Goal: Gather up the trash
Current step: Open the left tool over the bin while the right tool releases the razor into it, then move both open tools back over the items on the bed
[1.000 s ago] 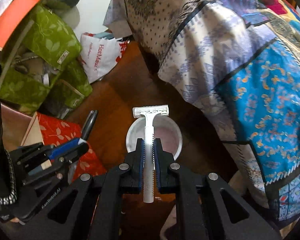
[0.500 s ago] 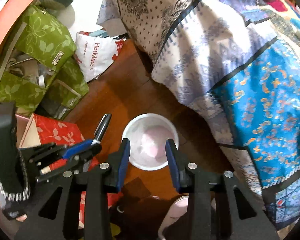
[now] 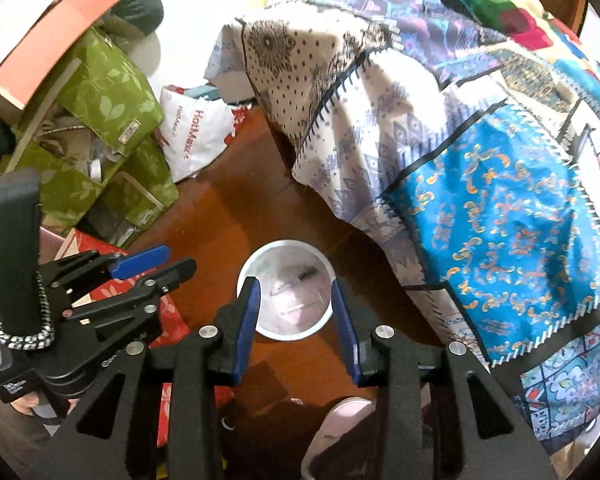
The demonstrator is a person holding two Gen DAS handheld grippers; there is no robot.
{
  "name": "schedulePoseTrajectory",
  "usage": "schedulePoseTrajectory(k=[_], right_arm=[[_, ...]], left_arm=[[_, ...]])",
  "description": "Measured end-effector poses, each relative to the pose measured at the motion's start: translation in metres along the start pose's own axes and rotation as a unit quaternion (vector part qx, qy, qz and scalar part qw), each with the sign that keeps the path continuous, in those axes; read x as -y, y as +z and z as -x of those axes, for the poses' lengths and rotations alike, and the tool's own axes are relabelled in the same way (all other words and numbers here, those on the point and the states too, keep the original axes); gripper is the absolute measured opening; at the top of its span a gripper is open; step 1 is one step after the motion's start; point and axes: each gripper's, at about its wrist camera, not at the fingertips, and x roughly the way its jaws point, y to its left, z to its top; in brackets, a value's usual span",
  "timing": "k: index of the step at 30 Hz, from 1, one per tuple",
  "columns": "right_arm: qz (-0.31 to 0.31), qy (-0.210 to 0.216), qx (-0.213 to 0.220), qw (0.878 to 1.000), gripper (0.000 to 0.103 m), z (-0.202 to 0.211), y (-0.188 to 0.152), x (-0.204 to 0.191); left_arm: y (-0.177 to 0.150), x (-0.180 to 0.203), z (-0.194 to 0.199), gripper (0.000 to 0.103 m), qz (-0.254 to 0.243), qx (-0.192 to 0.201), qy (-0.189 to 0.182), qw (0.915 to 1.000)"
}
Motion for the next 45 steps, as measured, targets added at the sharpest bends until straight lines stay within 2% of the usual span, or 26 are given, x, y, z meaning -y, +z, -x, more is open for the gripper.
schedulePoseTrajectory(k=[7, 18, 23, 25, 27, 28, 30, 32, 35, 38, 45], right_arm=[[0.003, -0.004, 0.055, 0.998, 0.034, 0.046, -0.012, 0.001], [-0.014, -0.015, 0.157, 0.987, 0.034, 0.135, -0.047, 0.024], [-0.030, -0.030, 0.207, 0.977, 0.034, 0.176, -0.062, 0.044], [-0.034, -0.037, 0.224, 0.973, 0.037, 0.191, -0.067, 0.052], [-0.039, -0.046, 0.242, 0.968, 0.046, 0.205, -0.072, 0.060], [-0.042, -0.052, 0.253, 0.965, 0.046, 0.213, -0.075, 0.064], [-0.045, -0.064, 0.267, 0.960, 0.046, 0.226, -0.080, 0.073], [-0.048, -0.075, 0.277, 0.957, 0.048, 0.235, -0.084, 0.081], [-0.065, -0.095, 0.293, 0.949, 0.061, 0.251, -0.093, 0.102], [-0.086, -0.111, 0.305, 0.942, 0.062, 0.262, -0.100, 0.124], [-0.132, -0.150, 0.303, 0.932, 0.062, 0.271, -0.112, 0.180]], left_arm=[[-0.002, 0.025, 0.058, 0.029, -0.029, 0.058, 0.015, 0.9978], [0.002, 0.083, 0.134, 0.030, -0.055, 0.144, 0.003, 0.9881], [0.007, 0.120, 0.163, 0.036, -0.068, 0.176, -0.030, 0.9815], [0.009, 0.134, 0.170, 0.038, -0.074, 0.186, -0.043, 0.9788], [0.013, 0.151, 0.176, 0.039, -0.086, 0.197, -0.048, 0.9755], [0.015, 0.160, 0.179, 0.041, -0.093, 0.200, -0.050, 0.9740], [0.020, 0.176, 0.182, 0.049, -0.104, 0.206, -0.055, 0.9714], [0.026, 0.194, 0.183, 0.062, -0.112, 0.212, -0.063, 0.9688], [0.033, 0.217, 0.181, 0.065, -0.129, 0.215, -0.071, 0.9655], [0.042, 0.239, 0.173, 0.066, -0.141, 0.209, -0.081, 0.9644], [0.061, 0.281, 0.146, 0.066, -0.168, 0.188, -0.097, 0.9628]])
